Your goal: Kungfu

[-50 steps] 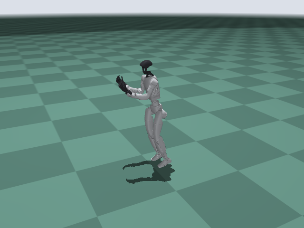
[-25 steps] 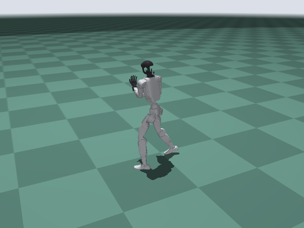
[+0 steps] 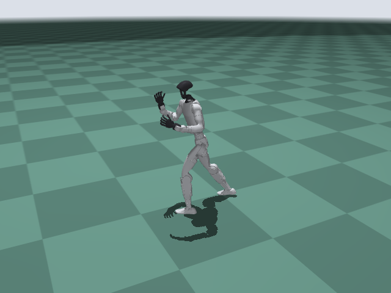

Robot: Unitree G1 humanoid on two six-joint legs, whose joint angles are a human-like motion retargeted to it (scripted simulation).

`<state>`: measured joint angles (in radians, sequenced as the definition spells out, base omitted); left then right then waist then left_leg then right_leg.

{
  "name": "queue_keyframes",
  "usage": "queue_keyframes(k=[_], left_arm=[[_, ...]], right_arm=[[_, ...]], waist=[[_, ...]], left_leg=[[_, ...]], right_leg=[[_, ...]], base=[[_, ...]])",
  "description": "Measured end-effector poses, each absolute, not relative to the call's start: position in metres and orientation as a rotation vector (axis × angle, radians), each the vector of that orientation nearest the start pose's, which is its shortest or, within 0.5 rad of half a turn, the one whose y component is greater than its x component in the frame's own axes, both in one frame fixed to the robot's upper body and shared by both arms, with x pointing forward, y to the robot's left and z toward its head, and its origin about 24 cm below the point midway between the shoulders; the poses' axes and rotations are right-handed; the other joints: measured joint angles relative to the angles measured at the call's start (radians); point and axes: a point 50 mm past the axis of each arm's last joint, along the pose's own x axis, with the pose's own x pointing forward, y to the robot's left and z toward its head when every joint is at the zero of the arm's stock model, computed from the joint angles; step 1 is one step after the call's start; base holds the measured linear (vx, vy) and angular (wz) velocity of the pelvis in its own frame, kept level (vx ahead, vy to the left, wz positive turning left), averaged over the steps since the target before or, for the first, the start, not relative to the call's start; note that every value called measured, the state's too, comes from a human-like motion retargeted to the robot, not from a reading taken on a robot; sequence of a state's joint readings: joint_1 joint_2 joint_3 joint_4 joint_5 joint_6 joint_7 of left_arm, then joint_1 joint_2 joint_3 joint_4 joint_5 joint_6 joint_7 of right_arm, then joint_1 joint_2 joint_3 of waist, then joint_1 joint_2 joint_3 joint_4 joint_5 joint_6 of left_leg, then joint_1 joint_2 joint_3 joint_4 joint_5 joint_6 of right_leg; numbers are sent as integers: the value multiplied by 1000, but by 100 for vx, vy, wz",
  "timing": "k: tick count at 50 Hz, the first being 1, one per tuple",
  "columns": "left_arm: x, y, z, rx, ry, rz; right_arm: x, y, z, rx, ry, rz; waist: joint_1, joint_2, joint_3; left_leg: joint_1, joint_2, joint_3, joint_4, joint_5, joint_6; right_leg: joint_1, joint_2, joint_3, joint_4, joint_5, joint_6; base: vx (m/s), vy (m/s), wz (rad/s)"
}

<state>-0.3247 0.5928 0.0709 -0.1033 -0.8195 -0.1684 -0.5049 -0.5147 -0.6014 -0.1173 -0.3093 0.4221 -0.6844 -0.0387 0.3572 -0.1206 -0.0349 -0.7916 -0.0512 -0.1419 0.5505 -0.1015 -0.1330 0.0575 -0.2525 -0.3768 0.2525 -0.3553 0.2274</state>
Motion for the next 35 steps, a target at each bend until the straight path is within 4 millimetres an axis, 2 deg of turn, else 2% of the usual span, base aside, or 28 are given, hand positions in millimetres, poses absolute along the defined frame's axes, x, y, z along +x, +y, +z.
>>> queue_keyframes(k=[2, 5, 8, 11, 13, 14, 15, 16, 18, 21, 25, 28, 30, 33, 35], left_arm=[[275, 252, 211, 56, -604, -402], [270, 320, 211, 288, -501, -40], [253, 398, 199, 499, -272, 341], [217, 469, 179, 631, 58, 640], [184, 502, 156, 665, 325, 832], [167, 513, 144, 665, 461, 917], [149, 520, 132, 659, 595, 990], [134, 524, 122, 639, 697, 1050], [105, 526, 109, 587, 847, 1150], [70, 528, 102, 528, 891, 1275], [50, 525, 87, 525, 886, 1293], [47, 523, 79, 567, 949, 1244], [56, 522, 78, 608, 935, 1197], [82, 522, 88, 694, 796, 1155], [108, 521, 103, 756, 643, 1118]], right_arm=[[227, -213, 322, -220, -1480, 101], [262, -229, 342, -431, -1378, -17], [301, -244, 347, -717, -1229, -127], [344, -247, 339, -1044, -1048, -256], [372, -258, 324, -1254, -851, -386], [383, -269, 315, -1336, -701, -466], [389, -283, 306, -1411, -532, -547], [392, -294, 295, -1437, -358, -555], [393, -307, 280, -1428, -139, -489], [396, -297, 275, -1362, -214, -422], [392, -289, 277, -1394, -407, -444], [393, -293, 271, -1375, -342, -445], [394, -295, 269, -1351, -303, -437], [395, -291, 269, -1340, -320, -429], [396, -288, 270, -1326, -340, -438]], waist=[[84, -19, 25], [177, -36, 67], [237, -48, 90], [287, -43, 108], [315, -32, 120], [328, -29, 123], [340, -26, 125], [346, -24, 129], [353, -24, 137], [347, -30, 140], [356, -21, 138], [345, -21, 136], [336, -19, 137], [331, -11, 139], [329, -8, 141]], left_leg=[[15, -20, -42, -28, 30, -14], [48, -54, -99, -69, 69, -33], [87, -77, -137, -109, 98, -49], [119, -73, -152, -131, 110, -65], [135, -67, -158, -135, 115, -75], [141, -66, -161, -137, 118, -79], [146, -67, -164, -138, 121, -83], [154, -71, -173, -143, 125, -86], [169, -80, -191, -155, 136, -91], [189, -82, -201, -179, 155, -102], [200, -72, -200, -207, 174, -117], [209, -70, -203, -226, 192, -127], [218, -70, -195, -239, 204, -129], [230, -67, -181, -250, 212, -129], [234, -64, -179, -251, 217, -129]], right_leg=[[33, 29, -36, -16, 0, 0], [88, 68, -68, -42, 6, 9], [128, 91, -75, -48, 4, 17], [156, 105, -85, -48, -9, 15], [171, 113, -90, -48, -22, 11], [177, 116, -90, -47, -27, 9], [182, 119, -90, -45, -33, 7], [188, 122, -92, -45, -36, 6], [204, 129, -98, -47, -36, 7], [216, 141, -95, -48, -37, 2], [219, 147, -95, -49, -73, -26], [219, 162, -79, -48, -98, -46], [220, 165, -66, -42, -112, -55], [219, 161, -52, -29, -136, -66], [215, 161, -43, -19, -148, -74]], base=[[9, -17, 142], [6, -10, 130], [10, -3, 100], [0, 0, 42], [-7, 2, 15], [-5, 5, 14], [-4, 7, 27], [-3, 7, 39], [3, 5, 52], [3, 7, 34], [-8, 12, 4], [0, 4, 22], [-2, 8, 13], [-6, 11, -8], [0, 0, 0]])
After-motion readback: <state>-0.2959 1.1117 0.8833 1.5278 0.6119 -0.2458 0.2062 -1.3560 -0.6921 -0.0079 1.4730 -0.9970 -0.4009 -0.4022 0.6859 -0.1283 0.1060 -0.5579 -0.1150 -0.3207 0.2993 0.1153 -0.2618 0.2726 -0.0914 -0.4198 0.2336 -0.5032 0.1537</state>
